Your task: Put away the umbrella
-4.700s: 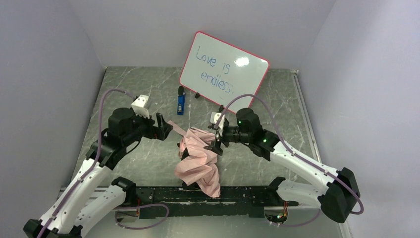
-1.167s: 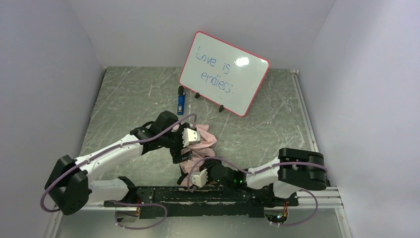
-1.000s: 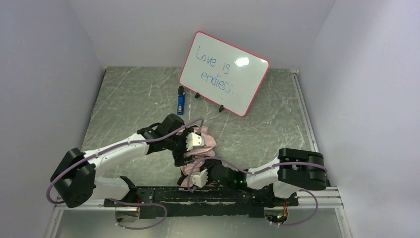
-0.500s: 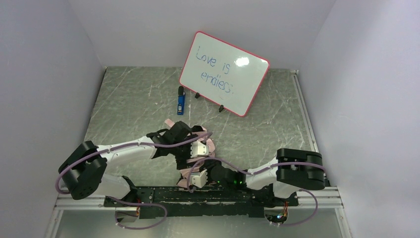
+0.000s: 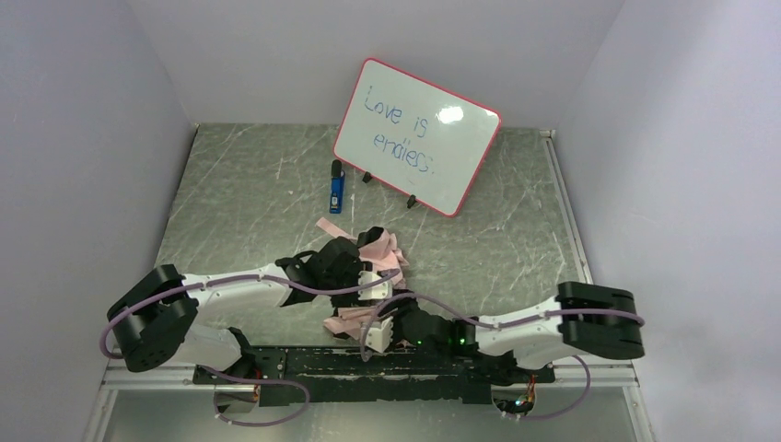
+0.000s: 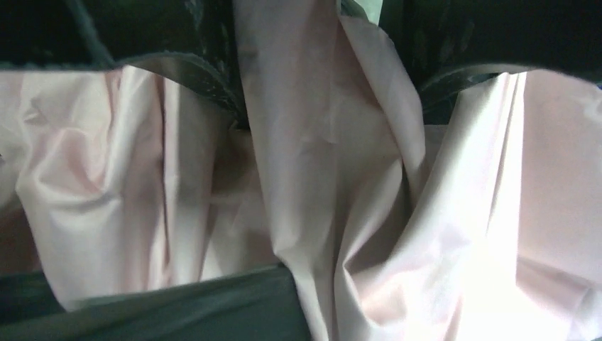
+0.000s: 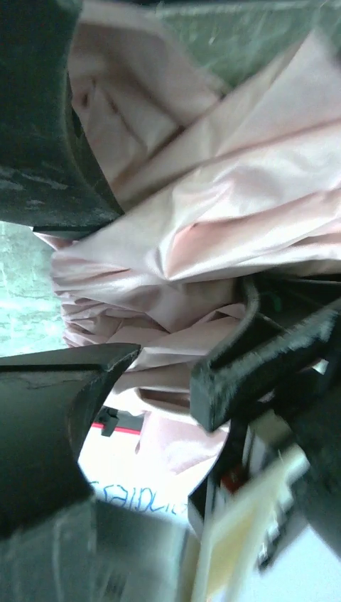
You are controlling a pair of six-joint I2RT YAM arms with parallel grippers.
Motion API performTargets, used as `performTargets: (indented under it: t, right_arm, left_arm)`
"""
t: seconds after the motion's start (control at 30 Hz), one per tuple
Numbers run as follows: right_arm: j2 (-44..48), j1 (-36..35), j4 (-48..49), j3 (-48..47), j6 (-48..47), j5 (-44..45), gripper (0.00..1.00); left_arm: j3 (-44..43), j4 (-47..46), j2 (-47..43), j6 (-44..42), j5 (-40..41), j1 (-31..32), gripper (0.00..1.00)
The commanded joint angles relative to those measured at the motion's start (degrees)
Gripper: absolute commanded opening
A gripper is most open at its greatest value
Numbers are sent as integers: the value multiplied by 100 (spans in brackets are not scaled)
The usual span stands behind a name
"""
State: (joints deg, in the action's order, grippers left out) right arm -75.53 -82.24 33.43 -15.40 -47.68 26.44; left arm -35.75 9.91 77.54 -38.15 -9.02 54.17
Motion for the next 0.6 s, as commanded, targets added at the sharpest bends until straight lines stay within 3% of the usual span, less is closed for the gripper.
performTargets:
  t: [0.0,0.3,0.57]
  right_arm:
    - [990,-192,-554,-75,433,69,58]
    - [2923,-562,-2705,-363,1756,222,60]
    - [4429,-549,-2835,-591,3335,1146,61]
  left_arm:
    - [232,-144,51,-223,588,20,55]
    - [268,-159,65,-310,830,37,52]
    - [446,-274,-211,-441,893,45,51]
